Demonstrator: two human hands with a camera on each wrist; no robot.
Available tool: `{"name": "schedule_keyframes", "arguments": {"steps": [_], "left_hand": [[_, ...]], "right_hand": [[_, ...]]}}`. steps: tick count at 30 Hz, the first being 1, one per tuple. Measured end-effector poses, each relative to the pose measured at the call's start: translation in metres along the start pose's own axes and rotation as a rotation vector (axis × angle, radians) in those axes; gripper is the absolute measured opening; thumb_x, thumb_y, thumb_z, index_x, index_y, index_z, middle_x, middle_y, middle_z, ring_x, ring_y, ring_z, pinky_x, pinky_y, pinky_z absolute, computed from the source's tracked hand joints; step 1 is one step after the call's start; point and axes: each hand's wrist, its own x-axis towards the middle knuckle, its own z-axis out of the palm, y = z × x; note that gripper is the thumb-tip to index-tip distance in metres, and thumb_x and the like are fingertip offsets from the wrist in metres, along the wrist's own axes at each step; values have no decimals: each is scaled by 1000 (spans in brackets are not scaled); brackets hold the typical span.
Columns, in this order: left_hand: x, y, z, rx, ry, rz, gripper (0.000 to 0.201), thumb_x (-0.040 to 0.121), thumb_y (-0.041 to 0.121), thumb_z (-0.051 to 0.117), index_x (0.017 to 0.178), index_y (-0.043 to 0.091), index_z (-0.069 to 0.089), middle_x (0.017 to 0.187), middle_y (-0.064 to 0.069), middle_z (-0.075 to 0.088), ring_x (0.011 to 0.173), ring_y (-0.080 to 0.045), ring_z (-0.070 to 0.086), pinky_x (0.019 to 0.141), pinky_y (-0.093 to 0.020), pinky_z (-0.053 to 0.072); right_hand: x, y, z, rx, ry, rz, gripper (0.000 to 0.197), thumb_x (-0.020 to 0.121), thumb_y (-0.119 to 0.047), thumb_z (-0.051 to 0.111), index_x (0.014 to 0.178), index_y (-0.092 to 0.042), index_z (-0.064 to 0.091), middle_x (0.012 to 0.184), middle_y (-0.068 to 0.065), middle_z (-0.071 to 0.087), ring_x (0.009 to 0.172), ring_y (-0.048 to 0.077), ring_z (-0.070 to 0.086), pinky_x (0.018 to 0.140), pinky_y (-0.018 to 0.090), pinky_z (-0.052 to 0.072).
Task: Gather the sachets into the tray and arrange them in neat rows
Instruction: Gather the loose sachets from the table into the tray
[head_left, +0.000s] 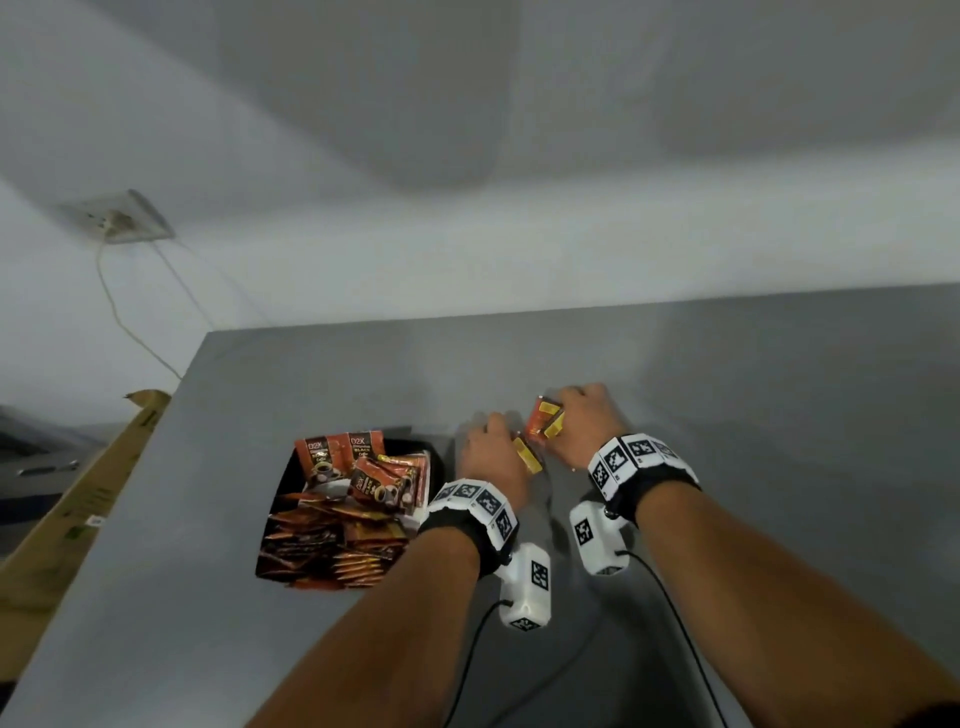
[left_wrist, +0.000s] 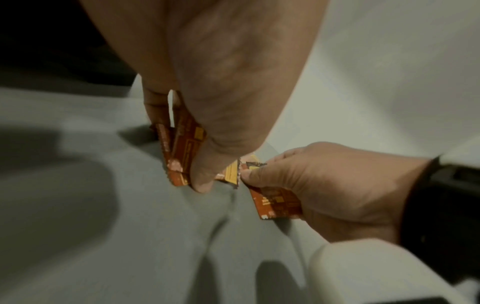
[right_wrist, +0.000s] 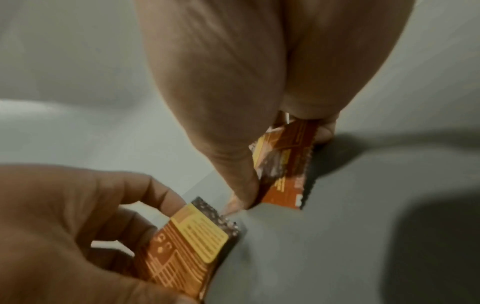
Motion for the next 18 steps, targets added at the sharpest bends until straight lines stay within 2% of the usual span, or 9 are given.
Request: {"name": "schedule_keyframes", "arguments": {"steps": [3,5,8,10,12,14,15,17,18], "left_hand": [[-4,-3,-2,-129,-39,-108,57,83,9,69,132,8,40,131,-15,44,123,-32,48,102,-38,46],[-9,-4,-3,-171,-48,-141,64,82,9,73,135,10,36,136,-19,43,127,-37,46,106,-42,45],[-17,-4,-3,-131,-65,-76,62,85,11,66,136,20,33,137,-21,43,128,-45,42,105,-49,43],[-23,-2,-2,-116,-76,-9,62,88,10,58,140,28,30,135,-19,42,125,-46,46,103,-50,45],[-27,-1,-4,-137,-106,29,70,88,4,52,145,35,26,134,-16,40,118,-44,54,98,-47,50],[-31,1,-7,-180,-159,59,73,87,3,48,146,38,25,134,-14,40,114,-44,58,96,-44,51],[-33,1,-8,-198,-180,84,67,88,5,47,143,37,27,132,-14,42,114,-43,58,98,-44,50],[-38,2,-17,-234,-189,156,44,91,14,44,131,32,36,121,-12,52,109,-40,60,99,-48,49],[-41,1,-24,-271,-169,201,32,93,19,42,123,29,40,114,-11,57,102,-36,62,95,-49,51]], "right_hand": [[-5,2,-6,-2,33,52,57,67,-30,89,111,-17,55,111,6,58,99,25,58,88,35,51],[-8,6,-10,43,30,65,48,70,-26,86,105,-19,54,105,5,62,93,25,60,80,34,50],[-13,15,-16,154,27,73,32,82,-21,77,104,-19,54,105,5,62,94,25,61,77,31,45],[-20,18,-25,241,28,60,13,88,-12,68,88,-16,56,90,6,63,85,26,64,72,33,50],[-28,22,-32,296,32,67,16,91,-5,61,80,-15,56,77,2,59,72,20,61,59,27,46],[-36,27,-35,296,41,86,8,92,-4,57,88,-10,60,75,0,58,71,19,59,54,22,37],[-39,29,-35,301,58,88,7,91,-3,57,93,-9,61,77,1,60,71,19,59,55,21,37],[-44,30,-34,376,101,109,20,88,-4,62,106,-13,60,90,2,64,77,16,61,59,22,42],[-49,26,-36,427,122,117,27,86,-5,65,110,-15,57,96,2,65,83,17,63,64,24,46]]}}
